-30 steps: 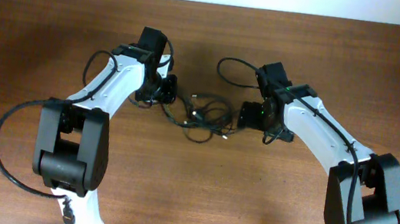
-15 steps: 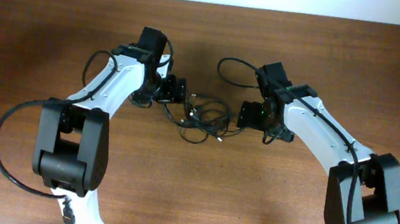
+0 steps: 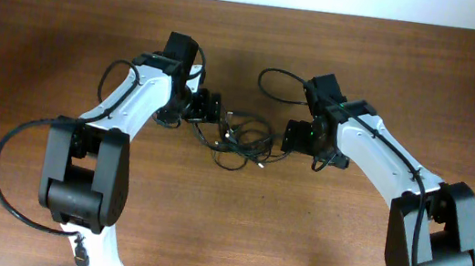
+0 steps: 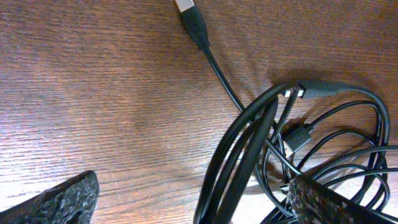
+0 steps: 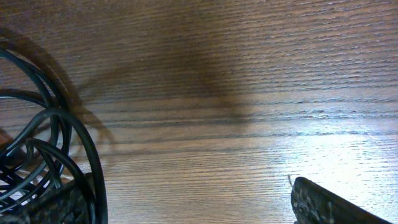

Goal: Untangle cables

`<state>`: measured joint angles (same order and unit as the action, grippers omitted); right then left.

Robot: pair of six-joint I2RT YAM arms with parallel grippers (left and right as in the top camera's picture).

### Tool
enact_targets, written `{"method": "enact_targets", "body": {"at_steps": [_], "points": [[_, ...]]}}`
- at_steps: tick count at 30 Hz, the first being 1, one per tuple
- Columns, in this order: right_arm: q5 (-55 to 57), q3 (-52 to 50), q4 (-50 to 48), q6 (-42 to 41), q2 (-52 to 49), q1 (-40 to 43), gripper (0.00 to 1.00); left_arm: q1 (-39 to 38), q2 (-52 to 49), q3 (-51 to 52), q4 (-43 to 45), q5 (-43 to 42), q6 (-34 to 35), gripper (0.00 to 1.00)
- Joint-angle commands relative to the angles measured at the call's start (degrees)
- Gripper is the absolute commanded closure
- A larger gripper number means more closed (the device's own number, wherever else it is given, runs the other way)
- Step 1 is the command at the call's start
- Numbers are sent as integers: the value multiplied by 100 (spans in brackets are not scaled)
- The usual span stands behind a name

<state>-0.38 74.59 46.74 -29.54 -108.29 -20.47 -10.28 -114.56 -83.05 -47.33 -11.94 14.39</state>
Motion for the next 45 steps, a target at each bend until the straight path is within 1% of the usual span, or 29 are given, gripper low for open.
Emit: {"method": "enact_targets", "body": {"at_steps": [1, 27, 28, 29, 30, 32, 33, 34, 35, 36, 38, 39, 43, 45], "points": [[109, 59, -4, 13, -83, -13, 1, 15, 166, -46, -7, 39, -28, 1], [109, 59, -9, 13, -83, -13, 1, 15, 166, -46, 24, 37, -28, 1], [109, 59, -168, 13, -83, -13, 1, 15, 166, -46, 35, 37, -28, 0], [109, 59, -334, 13, -83, -13, 1, 15, 166, -46, 37, 35, -28, 5], [44, 59, -299, 13, -83, -13, 2, 15, 166, -46, 39, 24, -28, 15], [-205, 59, -256, 13, -83, -13, 1, 15, 166, -46, 42, 20, -28, 30], [-297, 59, -260, 15, -83, -15, 3, 15, 166, -46, 42, 20, -28, 38], [-302, 68, -260, 20, -76, -13, 9, 15, 166, -46, 48, 20, -28, 39], [-391, 144, -260, 275, -26, -11, 16, 15, 166, -46, 66, 20, -28, 38], [-553, 254, -258, 584, 39, -9, 27, 15, 166, -46, 83, 20, -28, 38], [-1344, 566, -258, 645, 203, -20, 28, 15, 166, -46, 83, 20, -28, 38], [-1499, 654, -256, 649, 219, -20, 28, 15, 166, -46, 81, 20, -28, 38], [-1117, 588, -262, 686, 184, -20, 27, 15, 166, -46, 83, 20, -28, 37], [-1113, 570, -317, 981, 105, -26, 27, 15, 166, -46, 83, 20, -28, 37]]}}
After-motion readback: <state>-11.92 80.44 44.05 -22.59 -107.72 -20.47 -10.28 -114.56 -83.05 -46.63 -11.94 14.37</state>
